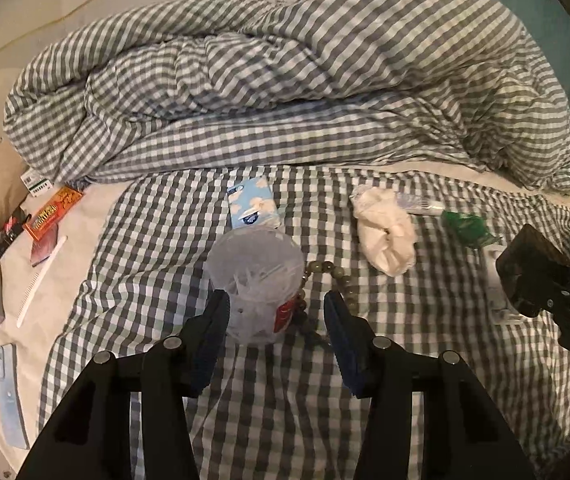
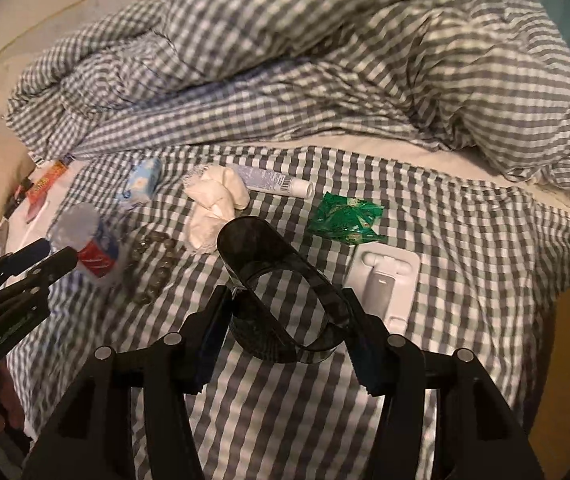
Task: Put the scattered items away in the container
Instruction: 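Carry the floss container and black eyewear into the box and release them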
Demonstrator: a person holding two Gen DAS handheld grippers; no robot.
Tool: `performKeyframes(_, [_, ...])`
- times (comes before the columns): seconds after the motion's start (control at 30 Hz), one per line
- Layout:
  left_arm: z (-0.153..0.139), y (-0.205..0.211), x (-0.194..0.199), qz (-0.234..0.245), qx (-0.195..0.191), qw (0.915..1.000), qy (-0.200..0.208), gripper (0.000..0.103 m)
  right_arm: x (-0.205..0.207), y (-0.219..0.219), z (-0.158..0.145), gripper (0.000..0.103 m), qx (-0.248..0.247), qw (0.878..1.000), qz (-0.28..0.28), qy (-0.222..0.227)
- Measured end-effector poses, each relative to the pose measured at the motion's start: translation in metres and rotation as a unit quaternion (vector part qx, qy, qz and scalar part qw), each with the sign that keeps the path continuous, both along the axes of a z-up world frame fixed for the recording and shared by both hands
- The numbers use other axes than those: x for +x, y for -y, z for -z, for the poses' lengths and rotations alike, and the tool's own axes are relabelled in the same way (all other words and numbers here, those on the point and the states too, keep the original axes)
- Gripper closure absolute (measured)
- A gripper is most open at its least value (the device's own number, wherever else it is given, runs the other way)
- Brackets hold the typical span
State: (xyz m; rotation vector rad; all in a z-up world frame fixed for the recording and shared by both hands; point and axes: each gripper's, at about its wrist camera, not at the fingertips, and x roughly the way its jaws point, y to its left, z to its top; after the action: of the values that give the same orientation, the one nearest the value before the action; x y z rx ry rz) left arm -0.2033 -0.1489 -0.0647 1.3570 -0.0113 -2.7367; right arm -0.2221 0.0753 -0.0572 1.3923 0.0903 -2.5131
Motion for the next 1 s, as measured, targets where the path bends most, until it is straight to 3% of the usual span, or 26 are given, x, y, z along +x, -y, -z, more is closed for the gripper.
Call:
performKeyframes(0.2, [-0.01, 0.004, 0.017, 0.002, 0.014, 0.9998, -0.013, 0.052, 0.027, -0.014, -0.023, 0.049, -0.004, 1.0, 0.005, -0.023])
performKeyframes(0.3, [-0.002, 0.013, 0.02, -0.011, 0.023, 0.9997, -0.004, 0.052, 0.035, -0.021, -0.027, 0.049, -0.006, 1.0, 0.009, -0.029])
performKeyframes(0.4, [0.009, 0.014, 0.018, 0.006, 0.03, 0.9995, 0.006, 0.05, 0.039, -0.024, -0.027, 0.049, -0.014, 1.0, 0.009, -0.026])
performKeyframes(0.43, [0.013, 0.013, 0.016, 0.003, 0.018, 0.9998, 0.003, 0.032, 0.04, -0.024, -0.026, 0.049, -0.014, 1.0, 0.009, -0.025])
performKeyframes(0.47, [0.017, 0.011, 0.012, -0.007, -0.005, 1.0, -0.004, 0.007, 0.04, -0.024, -0.025, 0.049, -0.014, 1.0, 0.011, -0.025])
performKeyframes(0.5, [0.02, 0.011, 0.009, -0.014, -0.018, 0.9997, -0.009, 0.0, 0.04, -0.024, -0.024, 0.049, -0.014, 1.0, 0.011, -0.023])
performKeyframes(0.93, [0.06, 0.031, -0.04, -0.054, -0.016, 0.9983, 0.015, 0.0, 0.02, -0.021, -0.002, 0.049, -0.014, 1.0, 0.008, -0.001])
performKeyframes(1.0, [0.063, 0.029, -0.043, -0.049, -0.015, 0.9985, 0.021, 0.018, 0.017, -0.023, 0.002, 0.049, -0.015, 1.0, 0.009, 0.005])
